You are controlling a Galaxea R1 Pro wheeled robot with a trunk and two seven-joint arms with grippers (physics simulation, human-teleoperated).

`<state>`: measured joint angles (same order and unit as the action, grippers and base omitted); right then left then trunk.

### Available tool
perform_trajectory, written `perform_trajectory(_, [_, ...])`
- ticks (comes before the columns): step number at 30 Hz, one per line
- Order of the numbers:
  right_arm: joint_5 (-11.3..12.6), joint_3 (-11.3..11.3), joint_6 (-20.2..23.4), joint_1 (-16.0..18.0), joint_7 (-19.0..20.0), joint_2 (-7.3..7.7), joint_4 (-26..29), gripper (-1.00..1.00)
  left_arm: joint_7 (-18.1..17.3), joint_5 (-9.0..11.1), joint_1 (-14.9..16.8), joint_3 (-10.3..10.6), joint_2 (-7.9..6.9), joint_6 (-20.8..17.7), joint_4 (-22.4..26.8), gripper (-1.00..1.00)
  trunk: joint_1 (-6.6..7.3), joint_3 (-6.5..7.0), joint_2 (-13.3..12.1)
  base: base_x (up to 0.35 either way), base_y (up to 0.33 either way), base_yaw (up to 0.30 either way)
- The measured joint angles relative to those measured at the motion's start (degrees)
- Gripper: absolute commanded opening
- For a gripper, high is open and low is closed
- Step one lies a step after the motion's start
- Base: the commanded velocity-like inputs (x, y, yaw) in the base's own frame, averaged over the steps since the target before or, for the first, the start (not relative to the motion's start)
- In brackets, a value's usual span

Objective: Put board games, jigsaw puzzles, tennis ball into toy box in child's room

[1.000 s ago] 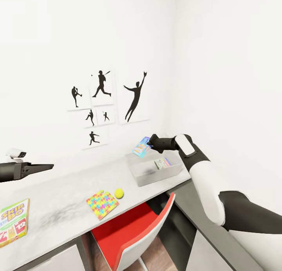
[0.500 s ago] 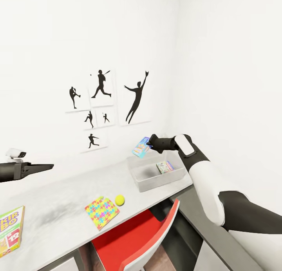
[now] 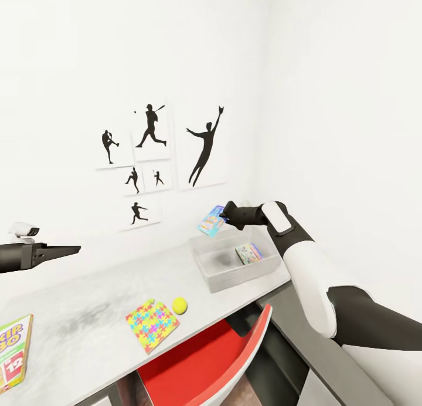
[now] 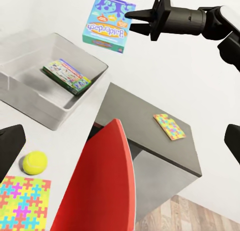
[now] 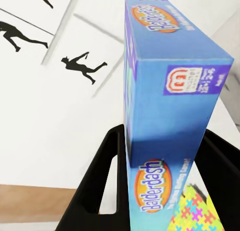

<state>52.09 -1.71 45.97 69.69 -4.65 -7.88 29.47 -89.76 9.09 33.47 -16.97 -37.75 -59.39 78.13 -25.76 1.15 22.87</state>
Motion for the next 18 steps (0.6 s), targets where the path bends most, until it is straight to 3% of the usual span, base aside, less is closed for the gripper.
perform_trajectory(14, [-0.1,-0.1,-0.5,0.0,-0.1,0.29,-0.5,-1.0,0.0,0.0,0.0,0.0,-0.03,0.0,0.0,1.0,0.0,0.0,0.0,0.001,0.001,0.0])
perform_trajectory(18, [-0.6,-0.1,-1.7,0.0,-0.3,0.21,-3.8,-1.0,0.0,0.0,0.0,0.0,-0.03,0.0,0.0,1.0,-0.01,-0.01,0.0,0.0,0.0,0.0])
